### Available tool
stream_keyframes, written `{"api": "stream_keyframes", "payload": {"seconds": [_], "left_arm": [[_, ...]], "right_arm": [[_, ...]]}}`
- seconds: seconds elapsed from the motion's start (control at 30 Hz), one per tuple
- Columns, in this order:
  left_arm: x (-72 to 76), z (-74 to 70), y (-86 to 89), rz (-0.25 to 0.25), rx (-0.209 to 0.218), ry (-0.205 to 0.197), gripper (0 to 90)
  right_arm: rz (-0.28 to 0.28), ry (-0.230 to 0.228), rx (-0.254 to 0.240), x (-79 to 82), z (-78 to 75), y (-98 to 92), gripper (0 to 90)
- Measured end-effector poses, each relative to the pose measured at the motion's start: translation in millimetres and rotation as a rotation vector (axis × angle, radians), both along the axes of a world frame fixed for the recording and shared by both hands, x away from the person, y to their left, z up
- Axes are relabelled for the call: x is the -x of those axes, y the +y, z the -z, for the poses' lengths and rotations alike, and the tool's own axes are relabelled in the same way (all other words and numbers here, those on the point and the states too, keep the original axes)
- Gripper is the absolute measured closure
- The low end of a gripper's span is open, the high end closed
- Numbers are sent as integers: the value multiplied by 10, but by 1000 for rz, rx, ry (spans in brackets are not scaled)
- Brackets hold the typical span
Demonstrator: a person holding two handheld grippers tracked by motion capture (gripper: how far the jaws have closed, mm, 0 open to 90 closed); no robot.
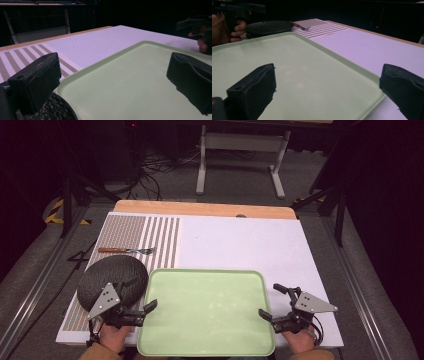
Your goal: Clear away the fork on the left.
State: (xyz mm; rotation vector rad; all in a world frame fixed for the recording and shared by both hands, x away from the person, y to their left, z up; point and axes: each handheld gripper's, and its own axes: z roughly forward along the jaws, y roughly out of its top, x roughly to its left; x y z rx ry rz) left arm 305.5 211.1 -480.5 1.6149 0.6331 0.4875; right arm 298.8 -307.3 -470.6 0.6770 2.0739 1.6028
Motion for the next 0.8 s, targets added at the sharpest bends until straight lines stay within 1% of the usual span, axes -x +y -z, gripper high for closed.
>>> {"api": "stream_keyframes", "payload": {"seconds": [0.07, 0.1, 0.13, 0.23, 0.3, 0.37, 0.43, 0.47, 0.5, 0.53, 0.57, 0.63, 0.7, 0.73, 0.77, 0.8], "left_arm": [[4, -3, -5, -2, -4, 3, 5], [6, -7, -8, 1, -12, 3, 5], [8, -18, -8, 17, -24, -3, 11], [18, -39, -4, 30, -36, -1, 14], [26, -78, 9, 40, -43, -12, 16], [31, -92, 11, 42, -41, -8, 16], [43, -156, 24, 37, -53, 1, 19], [39, -180, 22, 47, -55, 6, 21], [39, -180, 22, 47, -55, 6, 32], [25, -207, 23, 63, -56, 21, 32], [18, -230, 23, 68, -60, 42, 38], [-11, -278, 21, 82, -76, 43, 38], [-22, -313, 15, 84, -97, 32, 35], [-33, -341, 16, 78, -108, 27, 29], [-71, -376, 28, 83, -103, 51, 15], [-118, -414, 49, 94, -112, 70, 12]], "right_arm": [[0, 0, 0, 0, 0, 0, 14], [-1, 0, -1, 0, -1, -1, 14], [-3, 0, -2, 1, -2, -2, 14], [-5, 0, -3, 2, -1, -2, 14], [-5, 1, -3, 2, -1, -1, 14], [-6, 1, -3, 1, -1, -1, 14], [-4, 3, -6, 3, 2, -3, 14], [-3, 4, -6, 2, 2, -5, 14], [-3, 4, -6, 2, 2, -5, 14], [-4, 4, -6, 0, 2, -7, 14], [-2, 5, -5, -2, 3, -8, 14], [2, 6, -4, -3, 4, -7, 14], [3, 7, -1, -5, 7, -7, 14], [4, 7, 0, -4, 7, -8, 14], [4, 7, -2, -4, 9, -12, 14], [3, 7, -3, -6, 10, -13, 13]]}}
